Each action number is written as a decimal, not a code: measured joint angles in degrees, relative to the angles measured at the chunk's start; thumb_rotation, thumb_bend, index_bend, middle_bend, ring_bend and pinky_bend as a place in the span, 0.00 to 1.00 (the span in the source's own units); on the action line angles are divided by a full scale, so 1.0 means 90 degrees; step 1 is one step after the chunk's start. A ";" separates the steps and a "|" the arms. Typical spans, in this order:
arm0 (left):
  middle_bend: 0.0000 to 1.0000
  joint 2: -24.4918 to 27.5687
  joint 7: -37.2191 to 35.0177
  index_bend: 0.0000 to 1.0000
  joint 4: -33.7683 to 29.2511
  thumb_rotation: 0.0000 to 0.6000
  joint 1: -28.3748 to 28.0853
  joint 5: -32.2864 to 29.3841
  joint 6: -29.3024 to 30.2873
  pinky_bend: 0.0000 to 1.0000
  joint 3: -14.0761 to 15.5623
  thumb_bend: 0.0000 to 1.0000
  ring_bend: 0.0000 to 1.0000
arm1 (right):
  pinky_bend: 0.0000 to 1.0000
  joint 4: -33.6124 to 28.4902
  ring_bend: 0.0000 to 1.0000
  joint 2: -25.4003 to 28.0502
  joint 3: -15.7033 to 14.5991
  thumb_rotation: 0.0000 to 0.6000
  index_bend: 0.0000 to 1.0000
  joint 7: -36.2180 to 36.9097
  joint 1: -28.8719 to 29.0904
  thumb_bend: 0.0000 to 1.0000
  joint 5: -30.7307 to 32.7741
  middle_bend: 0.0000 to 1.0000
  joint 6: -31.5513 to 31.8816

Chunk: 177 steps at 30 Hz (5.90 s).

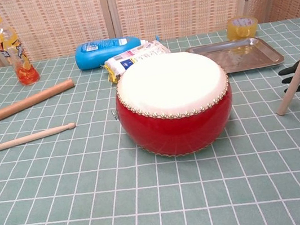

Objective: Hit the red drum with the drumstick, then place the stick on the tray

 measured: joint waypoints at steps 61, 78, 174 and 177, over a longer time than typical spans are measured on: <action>0.14 0.0060 -0.0111 0.17 -0.0009 1.00 -0.0014 0.0024 -0.0070 0.06 0.0044 0.34 0.08 | 1.00 -0.1756 1.00 0.0545 0.0798 1.00 1.00 -0.3159 0.0624 0.61 0.0607 1.00 -0.0194; 0.14 0.0068 -0.0248 0.17 0.0110 1.00 0.0051 0.0102 0.0061 0.06 0.0072 0.34 0.08 | 1.00 -0.4582 1.00 0.1619 0.1926 1.00 1.00 -1.0627 0.1821 0.62 0.2244 1.00 -0.0840; 0.14 0.0009 -0.0266 0.17 0.0207 1.00 0.0000 0.0106 -0.0038 0.06 0.0078 0.35 0.08 | 1.00 -0.3790 1.00 0.0763 0.2025 1.00 1.00 -1.3493 0.2354 0.65 0.2372 1.00 -0.0096; 0.14 0.0001 -0.0264 0.17 0.0214 1.00 -0.0006 0.0092 -0.0054 0.06 0.0075 0.35 0.08 | 1.00 -0.3834 1.00 0.0772 0.2096 1.00 1.00 -1.3275 0.2338 0.65 0.2365 1.00 -0.0079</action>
